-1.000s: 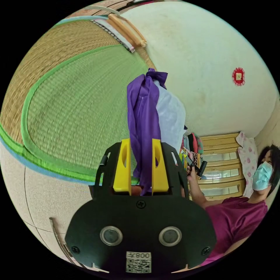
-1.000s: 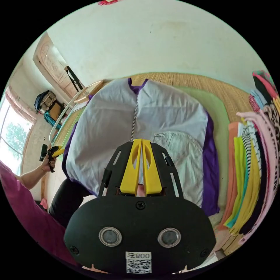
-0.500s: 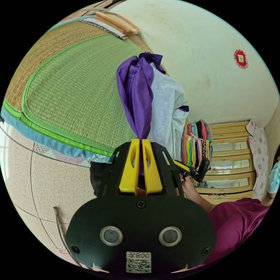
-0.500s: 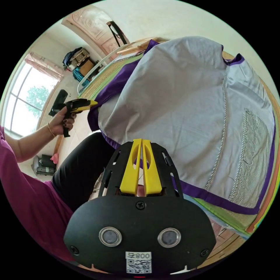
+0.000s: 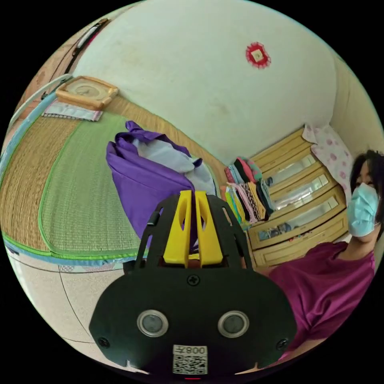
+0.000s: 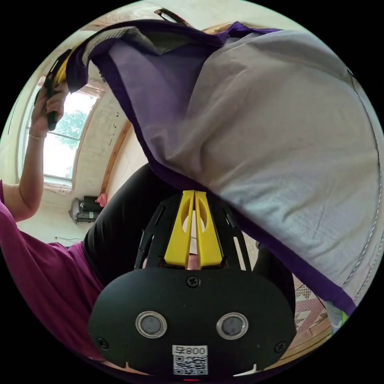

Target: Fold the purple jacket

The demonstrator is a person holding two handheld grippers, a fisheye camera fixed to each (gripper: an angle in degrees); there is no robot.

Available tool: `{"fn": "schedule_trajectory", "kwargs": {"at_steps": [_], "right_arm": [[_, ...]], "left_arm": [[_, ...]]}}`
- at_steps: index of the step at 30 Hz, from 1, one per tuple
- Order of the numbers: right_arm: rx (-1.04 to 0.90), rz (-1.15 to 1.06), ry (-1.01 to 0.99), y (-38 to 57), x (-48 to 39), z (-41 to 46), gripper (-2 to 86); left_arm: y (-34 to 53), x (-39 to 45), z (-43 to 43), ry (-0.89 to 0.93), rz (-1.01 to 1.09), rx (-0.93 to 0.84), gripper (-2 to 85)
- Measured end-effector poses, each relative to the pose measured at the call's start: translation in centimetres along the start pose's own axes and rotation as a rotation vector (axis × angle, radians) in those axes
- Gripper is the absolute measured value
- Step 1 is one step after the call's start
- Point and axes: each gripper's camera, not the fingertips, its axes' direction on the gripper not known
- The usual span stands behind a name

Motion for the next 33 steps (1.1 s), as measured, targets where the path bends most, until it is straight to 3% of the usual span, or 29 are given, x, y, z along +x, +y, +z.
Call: {"fn": "schedule_trajectory", "kwargs": {"at_steps": [3,5,8,12,16,20,25,33], "right_arm": [[0.026,0.05,-0.048,0.7,0.6,-1.8,0.1],[0.048,0.078,-0.054,1.7,1.5,-4.0,0.2],[0.104,0.138,-0.035,3.4,3.3,-8.4,0.7],[0.264,0.188,-0.099,2.6,5.2,-14.8,2.8],[0.327,0.044,-0.038,-5.3,2.2,-18.2,6.9],[0.295,-0.116,0.061,-14.6,-1.5,-17.7,8.1],[0.139,-0.213,0.267,-25.2,-5.4,-12.1,7.6],[0.098,-0.14,0.314,-27.7,-6.2,-9.8,4.8]], "left_arm": [[2.4,-0.2,7.0,-0.01,-0.025,-0.252,3.9],[3.8,-0.6,8.6,0.053,-0.063,-0.281,4.8],[4.9,-1.2,7.6,0.121,-0.096,-0.2,6.9],[5.8,-2.9,4.7,-0.012,-0.141,-0.1,9.4],[6.8,-6.0,4.5,-0.146,-0.223,-0.075,10.5],[8.7,-9.7,7.4,-0.06,-0.366,-0.112,9.4],[10.1,-10.1,8.2,-0.002,-0.398,-0.097,3.0],[10.3,-8.1,4.6,0.037,-0.329,-0.046,1.0]]}}
